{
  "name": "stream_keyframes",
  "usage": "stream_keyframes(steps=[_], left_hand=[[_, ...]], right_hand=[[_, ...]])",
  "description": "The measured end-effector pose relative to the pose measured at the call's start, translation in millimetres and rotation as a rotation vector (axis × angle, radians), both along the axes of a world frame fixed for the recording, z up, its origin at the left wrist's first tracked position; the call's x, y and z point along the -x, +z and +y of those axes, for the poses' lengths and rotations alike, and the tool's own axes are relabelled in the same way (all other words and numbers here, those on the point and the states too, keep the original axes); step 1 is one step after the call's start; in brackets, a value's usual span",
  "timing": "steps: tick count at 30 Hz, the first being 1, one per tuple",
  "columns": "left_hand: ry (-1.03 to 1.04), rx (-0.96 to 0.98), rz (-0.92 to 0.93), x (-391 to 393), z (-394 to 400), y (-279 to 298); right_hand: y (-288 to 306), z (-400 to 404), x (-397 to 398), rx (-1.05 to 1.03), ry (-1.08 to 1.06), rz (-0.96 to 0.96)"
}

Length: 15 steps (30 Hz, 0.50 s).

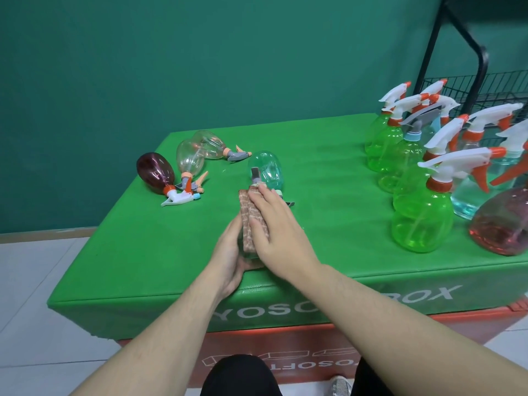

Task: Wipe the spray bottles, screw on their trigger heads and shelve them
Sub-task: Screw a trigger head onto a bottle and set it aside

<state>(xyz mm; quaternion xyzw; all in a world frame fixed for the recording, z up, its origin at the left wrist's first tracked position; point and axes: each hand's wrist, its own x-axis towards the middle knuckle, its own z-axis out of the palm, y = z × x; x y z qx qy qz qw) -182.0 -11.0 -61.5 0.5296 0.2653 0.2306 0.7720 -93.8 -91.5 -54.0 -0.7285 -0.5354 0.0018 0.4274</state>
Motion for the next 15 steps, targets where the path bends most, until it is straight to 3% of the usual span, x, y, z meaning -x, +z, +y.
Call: stream_keyframes(steps=[7, 15], left_hand=[[0.038, 0.06, 0.001, 2, -3, 2], [0.098, 0.027, 0.036, -1, -4, -1]], right_hand=[[16, 13, 0, 0.071, -0.06, 0.169], [-5, 3, 8, 0.024, -0.019, -0.039]])
